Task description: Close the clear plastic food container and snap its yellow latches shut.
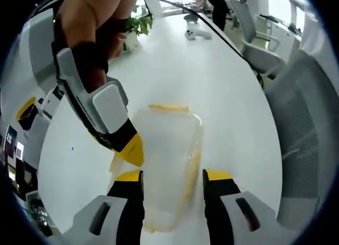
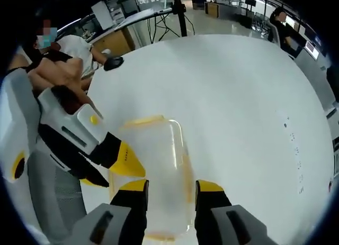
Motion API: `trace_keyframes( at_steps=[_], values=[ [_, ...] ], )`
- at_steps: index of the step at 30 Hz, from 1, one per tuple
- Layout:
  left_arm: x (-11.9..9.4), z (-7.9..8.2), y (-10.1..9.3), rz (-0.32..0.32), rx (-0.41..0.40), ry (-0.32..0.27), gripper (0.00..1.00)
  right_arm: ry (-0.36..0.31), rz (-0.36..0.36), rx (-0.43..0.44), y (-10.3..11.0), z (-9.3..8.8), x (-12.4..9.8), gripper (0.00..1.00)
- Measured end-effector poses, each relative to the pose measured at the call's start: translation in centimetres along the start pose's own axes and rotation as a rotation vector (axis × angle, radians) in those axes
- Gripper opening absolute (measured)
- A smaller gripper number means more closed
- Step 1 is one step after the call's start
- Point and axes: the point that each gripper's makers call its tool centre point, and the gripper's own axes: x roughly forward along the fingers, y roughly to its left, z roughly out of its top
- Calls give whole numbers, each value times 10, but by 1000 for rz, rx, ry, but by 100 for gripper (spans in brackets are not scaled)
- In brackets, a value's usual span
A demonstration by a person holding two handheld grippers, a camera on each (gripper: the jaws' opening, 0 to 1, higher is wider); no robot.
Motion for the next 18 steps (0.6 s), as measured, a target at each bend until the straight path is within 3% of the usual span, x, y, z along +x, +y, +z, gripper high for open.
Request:
trace_keyframes(
  at_steps=[11, 18],
  values=[
    [-3, -3, 8, -5, -8, -6, 53, -1, -35, -37, 0, -7, -9, 39],
    [-3, -10, 11, -29, -5, 10, 57, 15, -15, -69, 7, -16, -10, 45]
  ],
)
